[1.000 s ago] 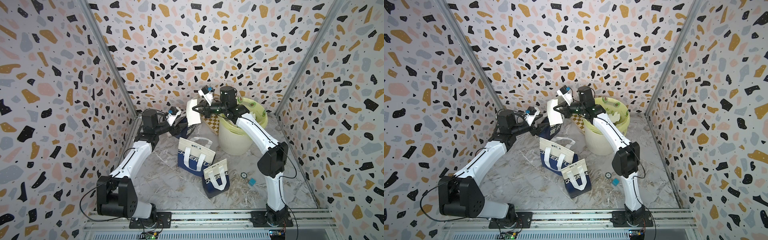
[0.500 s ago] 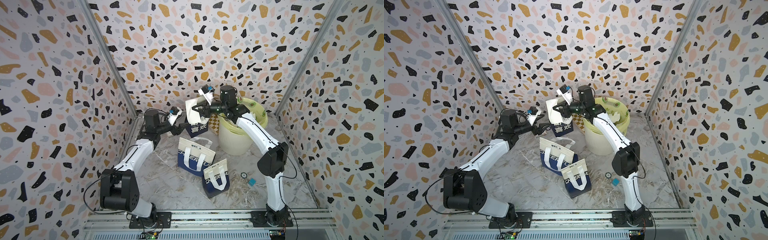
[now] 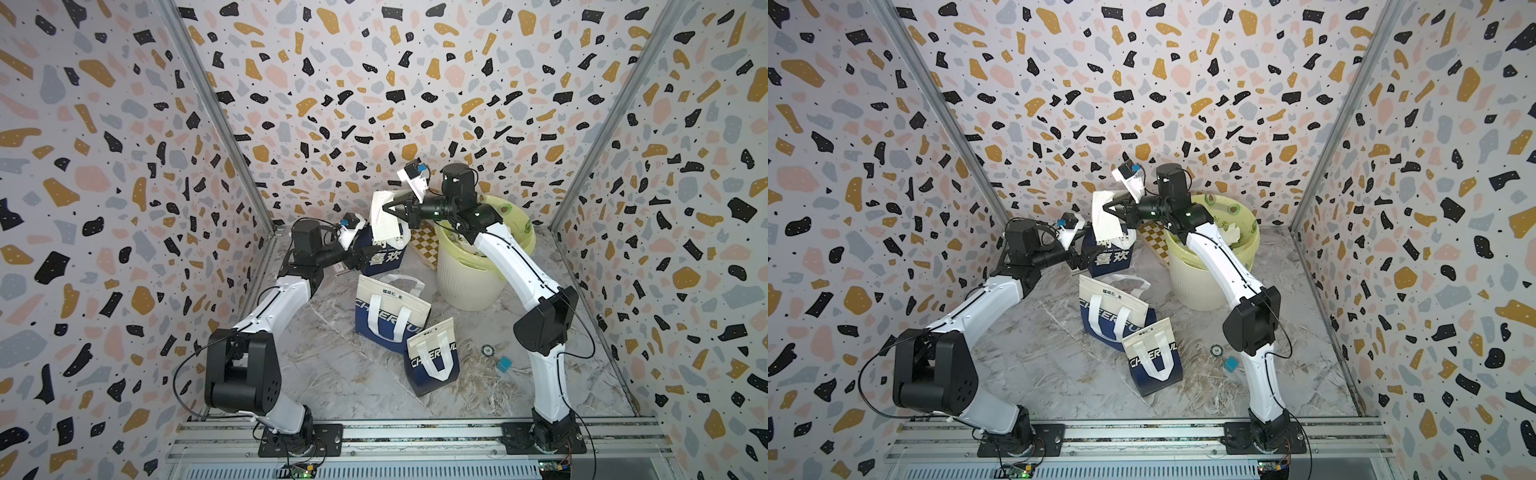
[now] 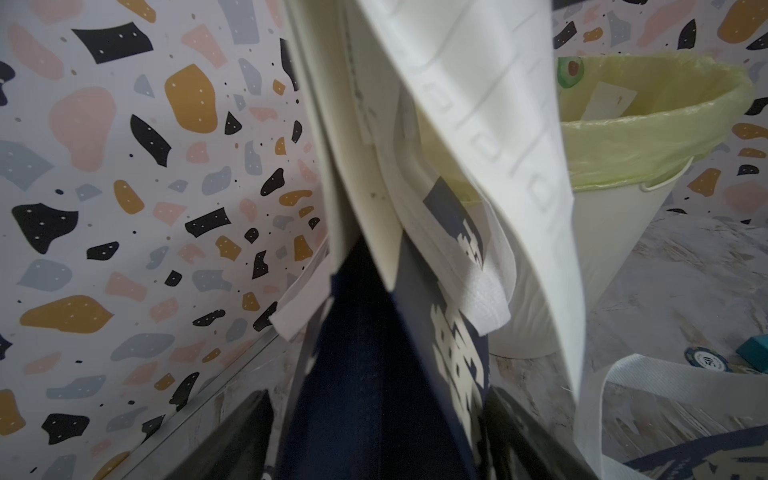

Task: Shred takeout receipts and throw away
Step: Pick up the takeout bag at the center of the board, then tear off the takeout receipt from the takeout bag.

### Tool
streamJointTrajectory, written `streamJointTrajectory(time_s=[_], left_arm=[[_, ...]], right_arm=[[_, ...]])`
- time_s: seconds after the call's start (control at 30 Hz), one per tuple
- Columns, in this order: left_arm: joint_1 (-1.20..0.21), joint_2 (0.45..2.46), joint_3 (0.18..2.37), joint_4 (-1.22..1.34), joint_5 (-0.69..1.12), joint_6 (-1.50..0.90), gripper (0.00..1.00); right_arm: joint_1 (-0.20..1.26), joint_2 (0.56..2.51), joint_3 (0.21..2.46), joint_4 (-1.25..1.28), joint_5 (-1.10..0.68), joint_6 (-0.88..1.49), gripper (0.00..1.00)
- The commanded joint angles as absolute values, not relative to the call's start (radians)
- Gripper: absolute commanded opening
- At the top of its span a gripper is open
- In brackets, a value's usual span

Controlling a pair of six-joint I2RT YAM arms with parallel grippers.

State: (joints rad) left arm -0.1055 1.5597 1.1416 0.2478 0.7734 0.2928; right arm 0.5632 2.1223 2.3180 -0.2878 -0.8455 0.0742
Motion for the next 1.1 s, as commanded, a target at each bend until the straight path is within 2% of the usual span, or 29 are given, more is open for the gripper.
streamJointTrajectory(time_s=[0.0,0.13,0.43,0.8,1.0,1.07], left_arm=[[-0.101,1.569,1.174,0.380,0.769,0.223,0.89],[-0.103,1.589,1.189,0.422,0.802,0.180,0.88],[-0.101,1.617,1.198,0.533,0.862,0.107,0.73],[-0.101,1.646,1.217,0.546,0.900,0.086,0.35],[-0.101,1.655,1.213,0.602,0.921,0.044,0.00],[-0.101,1.669,1.209,0.634,0.907,0.018,0.00]], right_arm=[[0.572,2.114,2.338,-0.303,-0.869,0.070,0.00],[0.582,2.117,2.332,-0.318,-0.900,0.058,0.00],[0.588,2.083,2.255,-0.354,-0.910,0.025,0.00],[0.587,2.087,2.253,-0.372,-0.919,0.009,0.00],[0.586,2.088,2.249,-0.379,-0.912,0.011,0.00],[0.586,2.083,2.250,-0.377,-0.902,0.022,0.00]])
